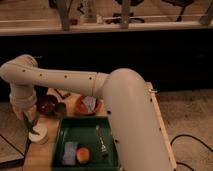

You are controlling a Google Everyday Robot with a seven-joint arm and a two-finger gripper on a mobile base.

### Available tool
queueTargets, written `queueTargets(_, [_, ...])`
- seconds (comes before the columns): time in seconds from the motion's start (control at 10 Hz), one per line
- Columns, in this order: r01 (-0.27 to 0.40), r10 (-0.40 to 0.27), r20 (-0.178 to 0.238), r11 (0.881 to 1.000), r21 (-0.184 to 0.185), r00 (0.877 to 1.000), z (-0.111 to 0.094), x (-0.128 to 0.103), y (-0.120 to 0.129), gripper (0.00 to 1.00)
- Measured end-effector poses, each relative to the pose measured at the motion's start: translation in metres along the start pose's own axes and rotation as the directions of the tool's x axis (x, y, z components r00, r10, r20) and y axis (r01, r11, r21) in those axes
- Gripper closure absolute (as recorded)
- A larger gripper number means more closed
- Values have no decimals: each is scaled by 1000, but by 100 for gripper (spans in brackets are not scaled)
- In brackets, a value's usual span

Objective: Place pepper in paper cup

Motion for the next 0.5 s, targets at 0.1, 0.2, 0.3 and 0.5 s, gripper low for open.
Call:
queueTargets(0.1, [-1,1,0,1000,3,1000,1,0,1,78])
queueTargets(0.2, [-3,3,-1,1000,4,1000,2,0,2,67])
queueTargets(0.3, [-4,4,-2,1000,7,1000,3,0,3,57])
queueTargets(0.5, [-4,4,-2,1000,17,1000,4,-1,6,37])
